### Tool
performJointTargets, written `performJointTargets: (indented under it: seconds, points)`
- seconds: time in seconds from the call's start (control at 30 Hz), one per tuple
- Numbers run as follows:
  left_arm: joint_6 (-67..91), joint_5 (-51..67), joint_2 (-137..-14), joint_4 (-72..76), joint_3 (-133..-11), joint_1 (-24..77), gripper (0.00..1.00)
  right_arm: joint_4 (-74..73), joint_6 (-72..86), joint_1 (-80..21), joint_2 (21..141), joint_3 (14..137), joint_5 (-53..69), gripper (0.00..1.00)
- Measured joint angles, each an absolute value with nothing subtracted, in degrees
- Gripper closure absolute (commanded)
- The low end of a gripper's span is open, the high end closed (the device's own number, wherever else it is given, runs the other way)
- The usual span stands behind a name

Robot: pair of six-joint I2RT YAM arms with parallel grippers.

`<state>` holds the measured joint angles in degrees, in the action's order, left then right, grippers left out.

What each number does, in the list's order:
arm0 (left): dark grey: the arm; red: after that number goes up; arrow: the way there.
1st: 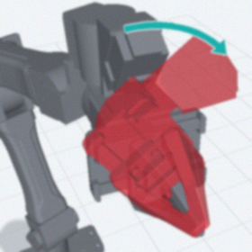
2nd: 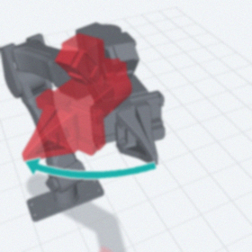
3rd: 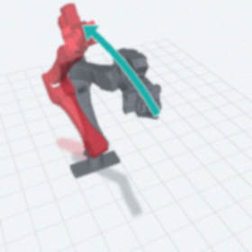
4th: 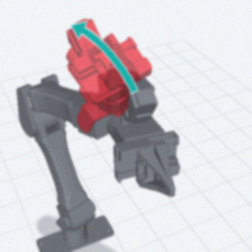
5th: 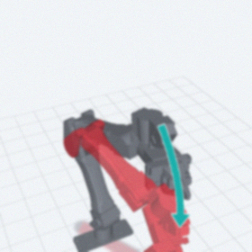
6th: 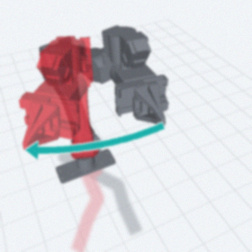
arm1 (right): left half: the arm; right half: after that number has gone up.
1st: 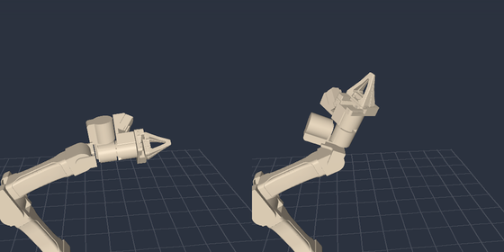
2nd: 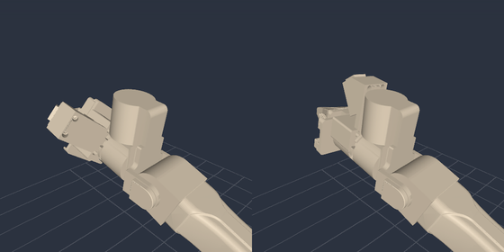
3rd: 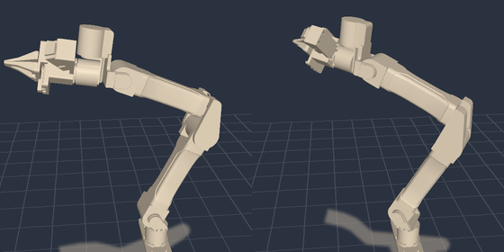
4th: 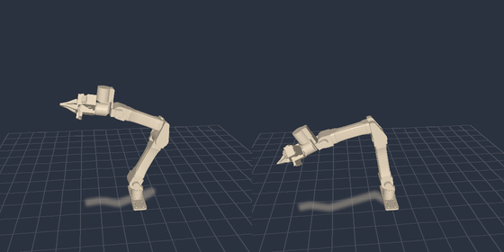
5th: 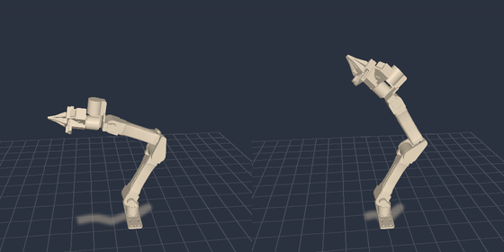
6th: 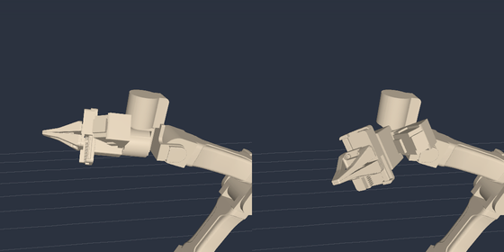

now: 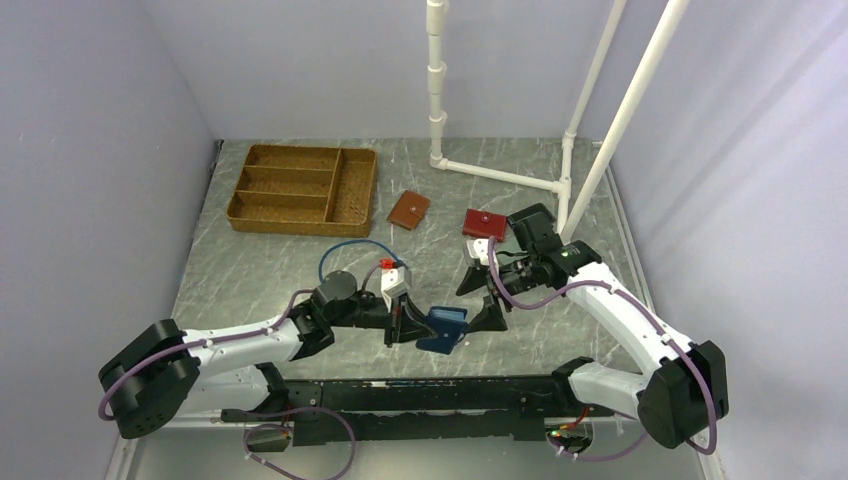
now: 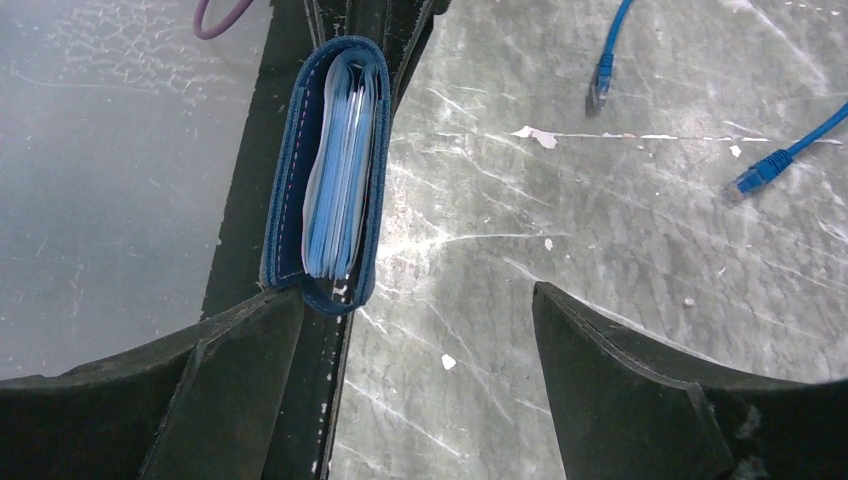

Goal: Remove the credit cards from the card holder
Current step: Open the card holder at the center of the board.

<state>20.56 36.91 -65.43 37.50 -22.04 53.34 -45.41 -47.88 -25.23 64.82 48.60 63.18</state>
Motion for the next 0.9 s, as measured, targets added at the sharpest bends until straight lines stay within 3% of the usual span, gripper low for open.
performJointTargets:
  seconds: [0.5, 0.7, 0.9]
  points:
    - [20.8, 39.2, -65.5, 44.9, -19.9, 53.3, 1.00, -46.9, -50.8, -26.8, 65.3, 48.6, 63.4, 0.16]
    - [20.9, 39.3, -65.6, 45.4, -19.9, 53.3, 1.00, -46.9, -51.0, -27.0, 65.3, 48.6, 63.4, 0.26]
    - [22.0, 39.9, -67.9, 47.8, -19.9, 53.3, 1.00, -46.8, -50.6, -27.8, 65.8, 48.6, 63.2, 0.45]
